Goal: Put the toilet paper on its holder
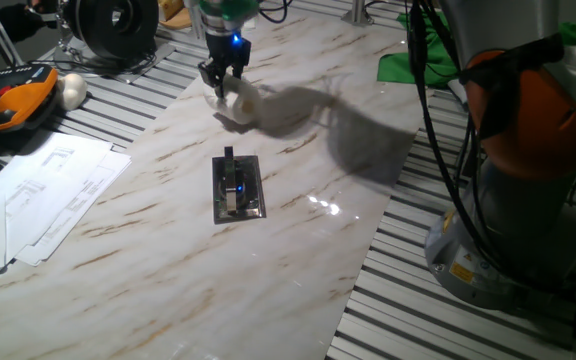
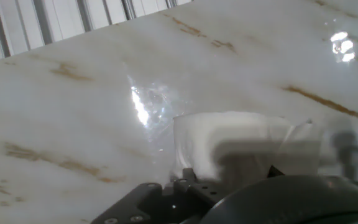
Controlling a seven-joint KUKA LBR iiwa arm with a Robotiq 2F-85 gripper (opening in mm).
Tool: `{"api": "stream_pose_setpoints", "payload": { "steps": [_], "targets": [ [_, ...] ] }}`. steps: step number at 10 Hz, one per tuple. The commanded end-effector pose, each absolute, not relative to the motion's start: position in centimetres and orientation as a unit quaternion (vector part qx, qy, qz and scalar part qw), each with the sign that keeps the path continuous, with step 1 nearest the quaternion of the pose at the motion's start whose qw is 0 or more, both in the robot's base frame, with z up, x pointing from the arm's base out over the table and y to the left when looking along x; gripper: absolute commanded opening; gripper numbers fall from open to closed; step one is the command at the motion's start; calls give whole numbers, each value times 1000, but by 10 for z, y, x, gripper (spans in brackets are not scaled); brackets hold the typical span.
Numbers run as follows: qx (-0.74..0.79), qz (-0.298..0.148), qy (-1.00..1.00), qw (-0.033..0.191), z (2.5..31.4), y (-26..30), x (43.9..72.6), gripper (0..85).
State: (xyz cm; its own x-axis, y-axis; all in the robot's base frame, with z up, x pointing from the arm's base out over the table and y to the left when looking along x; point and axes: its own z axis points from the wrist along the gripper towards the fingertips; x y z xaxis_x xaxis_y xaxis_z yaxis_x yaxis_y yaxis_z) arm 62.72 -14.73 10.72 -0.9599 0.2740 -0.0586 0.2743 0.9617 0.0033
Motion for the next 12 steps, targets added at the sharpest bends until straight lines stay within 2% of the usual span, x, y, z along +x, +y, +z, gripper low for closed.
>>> {"api": "stream_pose_setpoints", "payload": {
  "steps": [1,5,12],
  "targets": [
    [148,-4,989,30,111,-145,627,170],
    [212,-5,976,41,118,-125,619,170],
    [326,13,944,41,131,-86,604,170]
  ]
}}
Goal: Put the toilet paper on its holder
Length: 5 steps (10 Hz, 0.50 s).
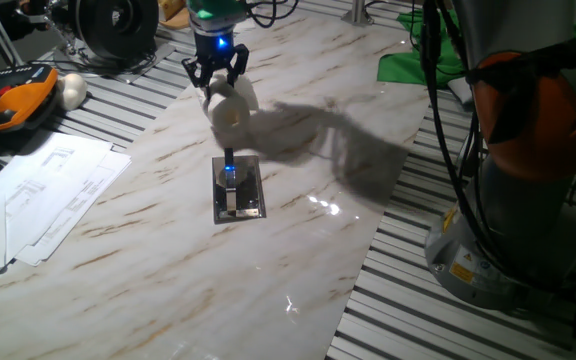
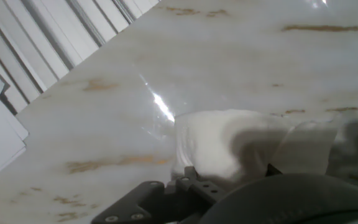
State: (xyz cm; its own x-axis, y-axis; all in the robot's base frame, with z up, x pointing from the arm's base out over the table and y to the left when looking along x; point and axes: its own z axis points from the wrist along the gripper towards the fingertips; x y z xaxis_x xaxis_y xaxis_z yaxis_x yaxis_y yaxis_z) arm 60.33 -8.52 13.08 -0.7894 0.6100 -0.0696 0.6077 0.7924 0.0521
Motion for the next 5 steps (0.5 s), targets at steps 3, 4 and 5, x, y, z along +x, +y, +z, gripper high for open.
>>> {"api": "stream_pose_setpoints", "payload": {
  "steps": [3,4,5],
  "targets": [
    [340,10,939,45,131,-71,594,170],
    [345,9,938,47,131,-66,591,170],
    [348,8,936,48,132,-61,589,170]
  ]
}}
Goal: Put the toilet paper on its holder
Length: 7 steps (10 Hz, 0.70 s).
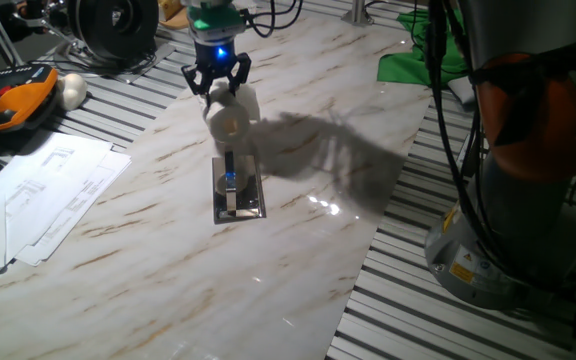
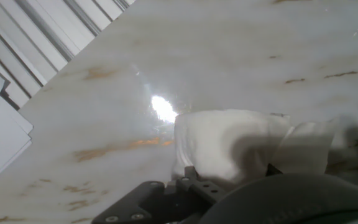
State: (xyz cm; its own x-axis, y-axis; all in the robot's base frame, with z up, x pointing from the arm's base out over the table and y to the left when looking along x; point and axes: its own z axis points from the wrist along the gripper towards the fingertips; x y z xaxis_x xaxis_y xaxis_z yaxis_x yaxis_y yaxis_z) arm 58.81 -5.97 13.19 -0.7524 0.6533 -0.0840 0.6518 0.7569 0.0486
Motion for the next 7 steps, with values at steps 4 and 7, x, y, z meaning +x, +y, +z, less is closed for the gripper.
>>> {"api": "stream_pose_setpoints", "payload": {
  "steps": [4,7],
  "targets": [
    [347,8,936,53,129,-57,590,170],
    [348,12,935,60,129,-57,590,170]
  ]
}}
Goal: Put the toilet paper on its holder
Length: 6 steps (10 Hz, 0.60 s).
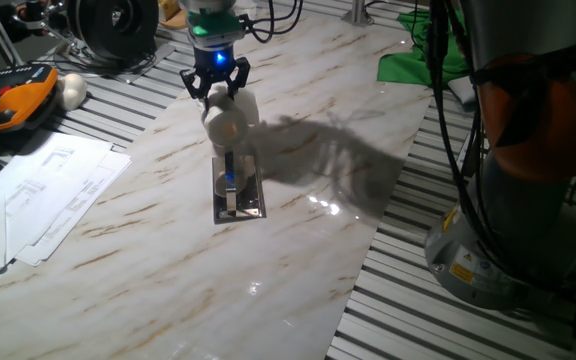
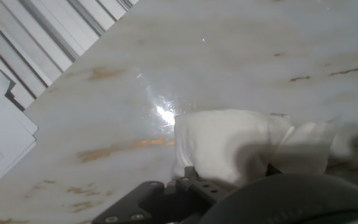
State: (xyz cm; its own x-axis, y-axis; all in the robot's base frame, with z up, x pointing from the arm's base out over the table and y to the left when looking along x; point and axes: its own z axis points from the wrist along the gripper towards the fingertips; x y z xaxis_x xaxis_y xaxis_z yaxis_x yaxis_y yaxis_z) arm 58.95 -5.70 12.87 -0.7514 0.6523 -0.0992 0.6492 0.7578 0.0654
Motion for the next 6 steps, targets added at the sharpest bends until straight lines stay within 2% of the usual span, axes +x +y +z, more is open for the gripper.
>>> {"api": "stream_pose_setpoints", "payload": {
  "steps": [1,6],
  "targets": [
    [346,17,937,54,129,-57,590,170],
    [346,13,936,70,129,-57,590,170]
  ]
}}
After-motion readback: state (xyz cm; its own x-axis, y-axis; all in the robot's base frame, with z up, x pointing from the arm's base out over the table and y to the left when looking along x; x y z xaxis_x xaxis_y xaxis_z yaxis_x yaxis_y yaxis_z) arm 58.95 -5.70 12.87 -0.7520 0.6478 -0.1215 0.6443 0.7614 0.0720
